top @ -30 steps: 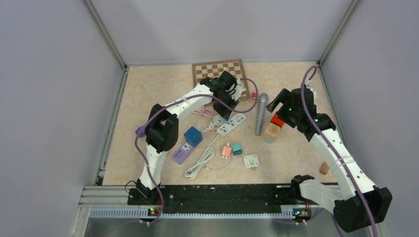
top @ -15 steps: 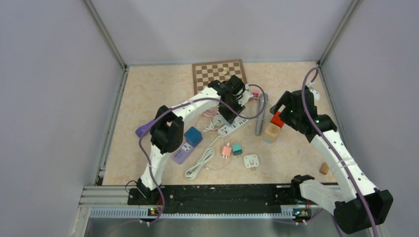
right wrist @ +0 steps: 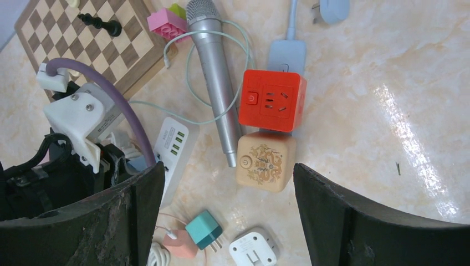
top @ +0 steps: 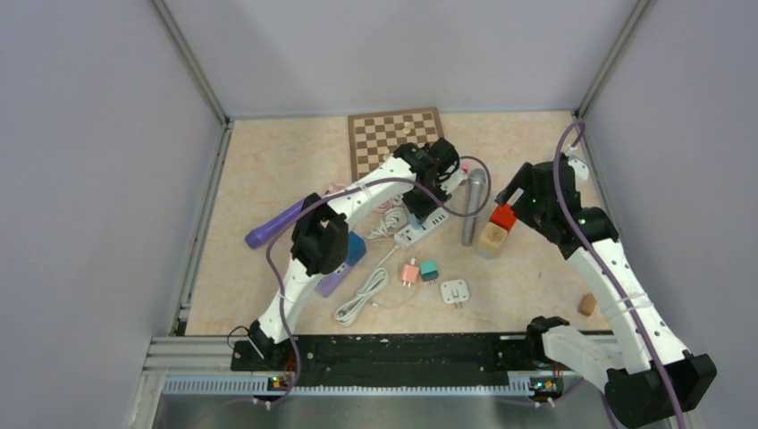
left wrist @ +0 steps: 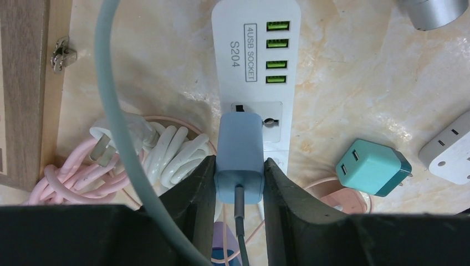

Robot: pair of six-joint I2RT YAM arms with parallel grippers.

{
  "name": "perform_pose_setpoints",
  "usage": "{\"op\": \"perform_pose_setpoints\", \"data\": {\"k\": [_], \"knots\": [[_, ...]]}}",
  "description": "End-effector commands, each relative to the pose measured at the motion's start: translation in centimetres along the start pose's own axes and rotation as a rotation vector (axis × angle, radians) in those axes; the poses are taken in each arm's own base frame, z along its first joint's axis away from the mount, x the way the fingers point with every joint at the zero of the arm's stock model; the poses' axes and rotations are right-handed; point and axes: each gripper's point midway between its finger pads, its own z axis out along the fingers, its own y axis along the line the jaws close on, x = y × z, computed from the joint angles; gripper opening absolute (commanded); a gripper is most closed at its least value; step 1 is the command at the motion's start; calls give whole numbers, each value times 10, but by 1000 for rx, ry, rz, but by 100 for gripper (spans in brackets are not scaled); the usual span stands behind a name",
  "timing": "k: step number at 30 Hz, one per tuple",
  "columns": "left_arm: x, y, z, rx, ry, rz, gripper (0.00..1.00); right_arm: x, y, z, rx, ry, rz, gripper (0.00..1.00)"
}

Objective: Insert the plug

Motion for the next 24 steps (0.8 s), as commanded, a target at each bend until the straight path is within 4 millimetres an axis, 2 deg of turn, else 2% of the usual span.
{"op": "perform_pose_setpoints", "data": {"k": [1, 12, 17, 19, 21, 22, 23, 24], "knots": [[15, 12, 30, -86, 112, 36, 0, -13, -1, -16, 1, -35, -7, 83], [40, 7, 71, -75, 231, 84, 0, -10, -9, -26, 30, -18, 0, 82], [58, -1, 89, -53, 283, 69, 0, -11, -11, -28, 33, -24, 9, 82], [64, -1, 89, -60, 305, 56, 0, -11, -11, -28, 30, -23, 8, 82], [61, -2, 84, -59, 292, 47, 0, -11, -10, -28, 29, -22, 6, 86], [53, -1, 78, -61, 259, 48, 3, -12, -9, -28, 24, -24, 4, 89], [44, -1, 71, -65, 220, 48, 19, -13, -7, -29, 16, -21, -7, 94], [32, -3, 62, -54, 171, 55, 41, -14, -5, -30, 7, -22, -13, 98]]}}
